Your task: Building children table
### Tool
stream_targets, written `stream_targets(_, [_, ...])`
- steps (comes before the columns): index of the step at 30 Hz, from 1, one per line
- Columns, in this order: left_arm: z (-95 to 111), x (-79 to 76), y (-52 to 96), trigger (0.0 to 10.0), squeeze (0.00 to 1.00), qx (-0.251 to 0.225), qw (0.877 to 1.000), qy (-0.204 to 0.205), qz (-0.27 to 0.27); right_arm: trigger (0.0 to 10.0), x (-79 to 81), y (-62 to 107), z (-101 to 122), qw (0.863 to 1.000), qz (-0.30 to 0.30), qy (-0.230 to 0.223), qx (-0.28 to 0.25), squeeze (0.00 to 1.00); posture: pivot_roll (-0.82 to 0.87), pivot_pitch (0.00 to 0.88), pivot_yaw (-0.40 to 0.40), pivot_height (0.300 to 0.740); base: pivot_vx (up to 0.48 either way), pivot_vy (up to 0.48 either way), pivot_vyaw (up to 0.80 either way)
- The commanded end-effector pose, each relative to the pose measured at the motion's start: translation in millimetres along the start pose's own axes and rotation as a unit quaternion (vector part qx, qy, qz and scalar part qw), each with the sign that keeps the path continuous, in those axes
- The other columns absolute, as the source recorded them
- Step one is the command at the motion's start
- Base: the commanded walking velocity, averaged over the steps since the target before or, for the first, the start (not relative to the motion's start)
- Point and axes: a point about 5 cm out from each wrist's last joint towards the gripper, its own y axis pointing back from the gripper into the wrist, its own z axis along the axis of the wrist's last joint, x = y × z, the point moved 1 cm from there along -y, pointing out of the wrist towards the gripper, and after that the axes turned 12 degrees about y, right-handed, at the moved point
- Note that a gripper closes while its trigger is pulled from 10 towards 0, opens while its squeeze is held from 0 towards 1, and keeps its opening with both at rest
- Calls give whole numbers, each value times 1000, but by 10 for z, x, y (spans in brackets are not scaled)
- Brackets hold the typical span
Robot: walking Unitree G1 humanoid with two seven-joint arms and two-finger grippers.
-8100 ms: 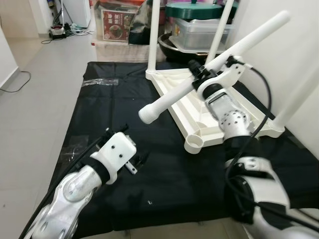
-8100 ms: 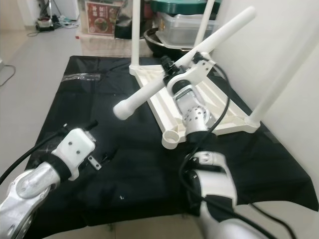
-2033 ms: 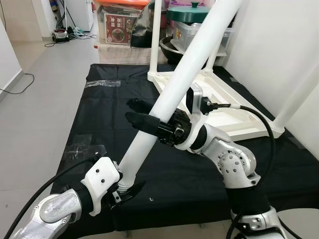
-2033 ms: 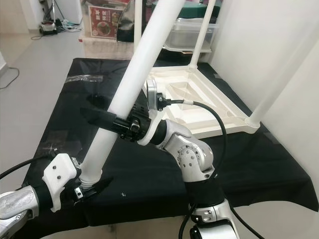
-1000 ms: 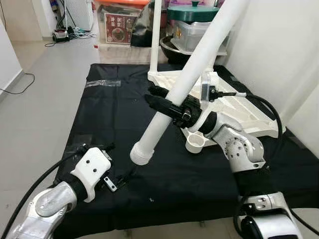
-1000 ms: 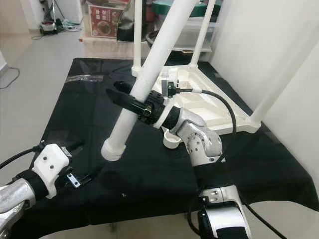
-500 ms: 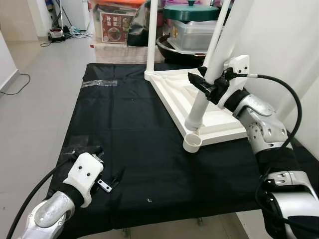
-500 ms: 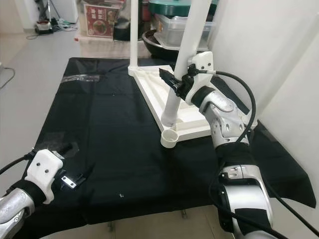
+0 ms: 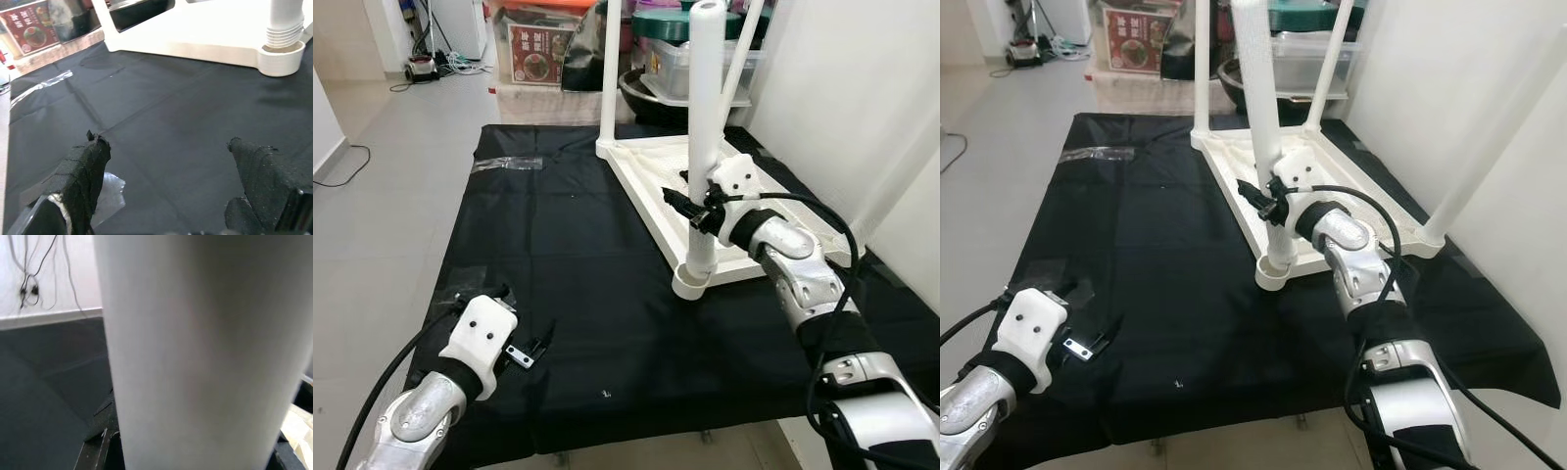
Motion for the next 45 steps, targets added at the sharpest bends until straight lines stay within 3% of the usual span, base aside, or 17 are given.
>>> stream_targets(1, [-27, 18, 18, 10000, 0, 0, 1000, 4, 8, 0, 86, 18, -116, 1000, 16, -4, 19, 0, 102, 0, -111, 740, 0, 0, 0])
stream_targets(7, [-30, 24, 14, 10000, 0, -2, 1000, 8, 13, 0, 137, 9, -135, 1000, 19, -11, 18, 0, 101, 0, -108, 740, 0, 0, 0])
stream_targets(11, [-20, 45, -17, 10000, 0, -3, 1000, 9, 14, 0, 396, 10, -114, 995, 43, -92, 2, 0, 97, 0, -97, 740, 0, 0, 0])
stream_targets(20, [-17, 67, -22, 10000, 0, -4, 1000, 15, 16, 0, 560, 27, -122, 981, 59, -187, 11, 0, 93, 0, -97, 740, 0, 0, 0])
stream_targets(38, [-54, 56, -17, 10000, 0, 2, 1000, 21, 19, 0, 495, 7, -201, 973, 109, -199, 43, 0, 108, 0, -117, 740, 0, 0, 0])
stream_targets(45, [-75, 44, -17, 10000, 0, 8, 999, 28, 19, 0, 425, 3, -140, 964, 152, -218, -1, 0, 119, 0, -127, 740, 0, 0, 0])
